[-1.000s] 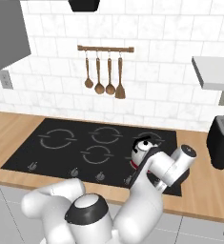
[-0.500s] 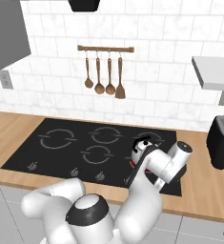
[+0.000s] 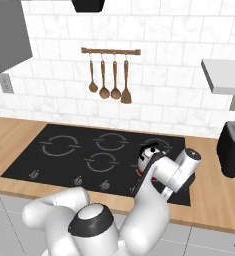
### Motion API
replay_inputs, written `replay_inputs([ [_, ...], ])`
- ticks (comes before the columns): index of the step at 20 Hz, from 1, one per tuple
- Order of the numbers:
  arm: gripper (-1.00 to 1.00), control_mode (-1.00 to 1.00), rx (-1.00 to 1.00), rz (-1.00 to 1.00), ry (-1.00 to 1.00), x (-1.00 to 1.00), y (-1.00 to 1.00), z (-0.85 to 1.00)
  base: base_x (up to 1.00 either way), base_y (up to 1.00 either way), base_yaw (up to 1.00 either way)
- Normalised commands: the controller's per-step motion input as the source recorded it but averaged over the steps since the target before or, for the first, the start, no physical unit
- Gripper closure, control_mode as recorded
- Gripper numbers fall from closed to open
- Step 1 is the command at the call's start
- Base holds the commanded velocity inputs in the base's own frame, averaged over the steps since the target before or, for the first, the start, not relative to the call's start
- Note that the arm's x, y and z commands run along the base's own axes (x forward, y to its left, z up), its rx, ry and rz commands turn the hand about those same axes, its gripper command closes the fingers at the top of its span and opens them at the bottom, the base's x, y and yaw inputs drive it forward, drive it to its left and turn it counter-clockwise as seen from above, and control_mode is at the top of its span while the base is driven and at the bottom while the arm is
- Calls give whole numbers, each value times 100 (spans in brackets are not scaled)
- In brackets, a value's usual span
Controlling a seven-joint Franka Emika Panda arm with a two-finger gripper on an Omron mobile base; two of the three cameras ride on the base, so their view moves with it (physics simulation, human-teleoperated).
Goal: Turn off the front right burner of the stove.
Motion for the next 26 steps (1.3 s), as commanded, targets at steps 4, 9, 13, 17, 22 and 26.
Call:
replay_inputs([
  [4, 100, -100, 0, -2, 5, 1, 0, 0, 0, 0, 0],
  [9, 100, -100, 1, -26, 40, 8, -1, 0, 0, 0, 0],
  [13, 100, -100, 0, -49, 60, 9, -5, 0, 0, 0, 0],
  [17, 100, -100, 5, -59, 60, 0, -31, 0, 0, 0, 0],
  [22, 100, -100, 15, -63, 42, -27, -67, -2, 0, 0, 0],
  [26, 100, -100, 24, -60, 18, -55, -91, -11, 0, 0, 0],
])
